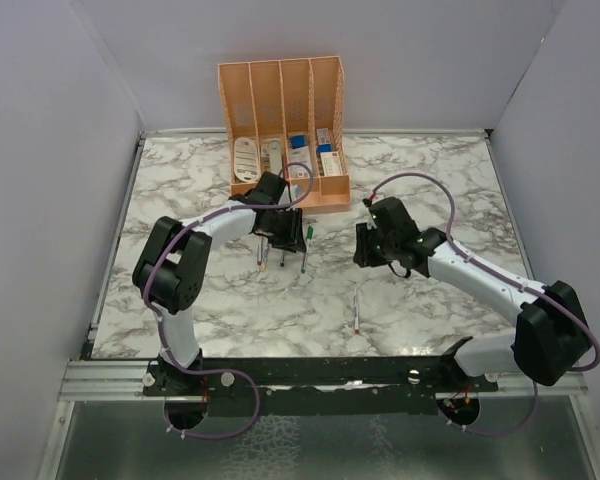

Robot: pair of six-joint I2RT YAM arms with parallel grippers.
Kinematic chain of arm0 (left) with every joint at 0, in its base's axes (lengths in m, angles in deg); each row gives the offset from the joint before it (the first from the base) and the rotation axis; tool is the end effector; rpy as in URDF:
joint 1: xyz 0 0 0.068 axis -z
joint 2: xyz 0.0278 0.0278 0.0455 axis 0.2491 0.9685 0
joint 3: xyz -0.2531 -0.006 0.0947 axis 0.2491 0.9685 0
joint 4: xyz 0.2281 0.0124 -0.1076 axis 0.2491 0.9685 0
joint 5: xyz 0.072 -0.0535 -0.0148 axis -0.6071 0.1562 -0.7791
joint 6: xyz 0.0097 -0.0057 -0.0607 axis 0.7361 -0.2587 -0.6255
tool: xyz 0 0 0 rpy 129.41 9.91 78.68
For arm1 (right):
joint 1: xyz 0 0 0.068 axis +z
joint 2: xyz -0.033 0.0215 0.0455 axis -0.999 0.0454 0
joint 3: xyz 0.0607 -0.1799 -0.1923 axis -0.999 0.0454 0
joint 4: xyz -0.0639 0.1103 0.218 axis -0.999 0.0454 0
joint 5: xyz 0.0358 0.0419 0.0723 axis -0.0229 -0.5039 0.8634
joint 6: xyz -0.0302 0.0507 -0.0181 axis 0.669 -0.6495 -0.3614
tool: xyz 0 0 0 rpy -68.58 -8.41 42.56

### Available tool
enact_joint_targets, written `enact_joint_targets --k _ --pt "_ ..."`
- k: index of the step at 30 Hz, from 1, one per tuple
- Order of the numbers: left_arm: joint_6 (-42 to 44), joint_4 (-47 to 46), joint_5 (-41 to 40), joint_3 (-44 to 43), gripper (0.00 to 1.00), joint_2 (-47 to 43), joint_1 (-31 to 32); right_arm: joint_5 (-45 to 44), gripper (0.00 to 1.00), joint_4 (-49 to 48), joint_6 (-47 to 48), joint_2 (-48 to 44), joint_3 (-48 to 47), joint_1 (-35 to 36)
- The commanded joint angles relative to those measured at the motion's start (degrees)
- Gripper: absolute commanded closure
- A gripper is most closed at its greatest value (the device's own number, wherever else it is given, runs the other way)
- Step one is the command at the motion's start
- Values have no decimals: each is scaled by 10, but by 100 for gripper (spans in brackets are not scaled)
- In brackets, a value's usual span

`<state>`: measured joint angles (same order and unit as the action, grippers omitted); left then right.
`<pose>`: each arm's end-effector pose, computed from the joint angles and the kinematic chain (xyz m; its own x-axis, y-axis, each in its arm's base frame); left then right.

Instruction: Insert the pens into the pen caps

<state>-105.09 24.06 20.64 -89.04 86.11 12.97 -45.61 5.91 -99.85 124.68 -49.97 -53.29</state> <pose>0.3279 -0.1917 0.1659 -0.9503 0.0636 -0.3047 0.2261 0.8138 -0.5353 0.2309 0.1551 0.2296 -0.8008 -0.0705 -0.5948 -0.2555 0.9384 0.2328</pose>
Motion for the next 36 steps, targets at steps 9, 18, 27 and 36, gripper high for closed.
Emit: enact_joint_targets --k 9,18,27,36 --pt "18 -54 37 -4 66 -98 -4 -90 66 127 -180 2 41 169" --pt "53 -62 69 17 65 -157 -40 -204 64 196 -281 56 -5 217" --pt "53 -75 85 52 65 -169 -54 -236 63 214 -312 75 -17 218" --pt "51 -77 91 37 66 -157 -55 -227 63 179 -307 105 -4 217"
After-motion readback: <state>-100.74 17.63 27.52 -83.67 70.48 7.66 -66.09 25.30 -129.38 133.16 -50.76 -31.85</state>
